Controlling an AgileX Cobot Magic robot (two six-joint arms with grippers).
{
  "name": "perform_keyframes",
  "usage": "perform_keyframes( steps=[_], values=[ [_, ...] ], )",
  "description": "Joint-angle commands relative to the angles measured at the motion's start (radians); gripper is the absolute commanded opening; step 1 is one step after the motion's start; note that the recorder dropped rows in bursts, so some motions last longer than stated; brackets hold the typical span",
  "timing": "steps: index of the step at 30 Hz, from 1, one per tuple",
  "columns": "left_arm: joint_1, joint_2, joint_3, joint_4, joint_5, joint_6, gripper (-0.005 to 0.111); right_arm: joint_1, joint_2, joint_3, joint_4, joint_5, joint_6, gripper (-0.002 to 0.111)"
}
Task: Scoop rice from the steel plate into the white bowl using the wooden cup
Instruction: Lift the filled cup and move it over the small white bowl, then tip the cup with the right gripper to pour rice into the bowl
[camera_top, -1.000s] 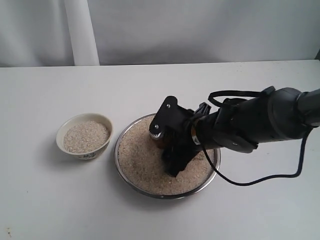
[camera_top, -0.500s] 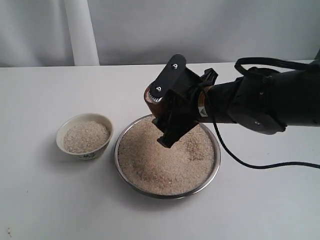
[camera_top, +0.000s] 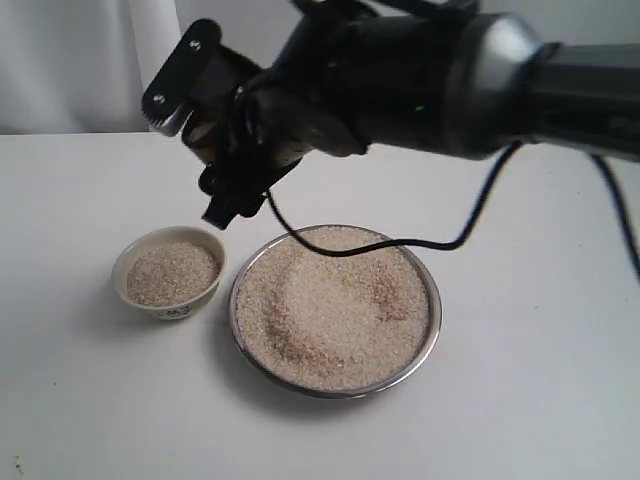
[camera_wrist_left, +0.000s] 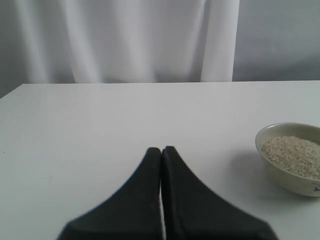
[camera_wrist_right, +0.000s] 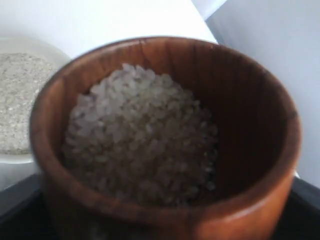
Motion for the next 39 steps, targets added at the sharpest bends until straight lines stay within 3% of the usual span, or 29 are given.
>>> perform_keyframes(
  steps=[1,8,20,39],
  values=[
    [-0.003,-0.003,0.002,0.0,-0.006,-0.004,0.0,0.056,0.122,-0.156,-0.047,0.115,-0.04,0.0],
    [-0.003,-0.003,0.002,0.0,-0.006,-0.004,0.0,0.146,0.366,-0.42,-0.229,0.341,-0.134,0.0],
    [-0.003,-0.003,0.002,0.0,-0.006,-0.004,0.0,0.222,0.466,-0.425,-0.54,0.424,-0.197,0.0],
    [-0.003,-0.003,0.002,0.0,-0.006,-0.004,0.0,0.237,0.525,-0.425,-0.77,0.499,-0.387,0.0]
  ],
)
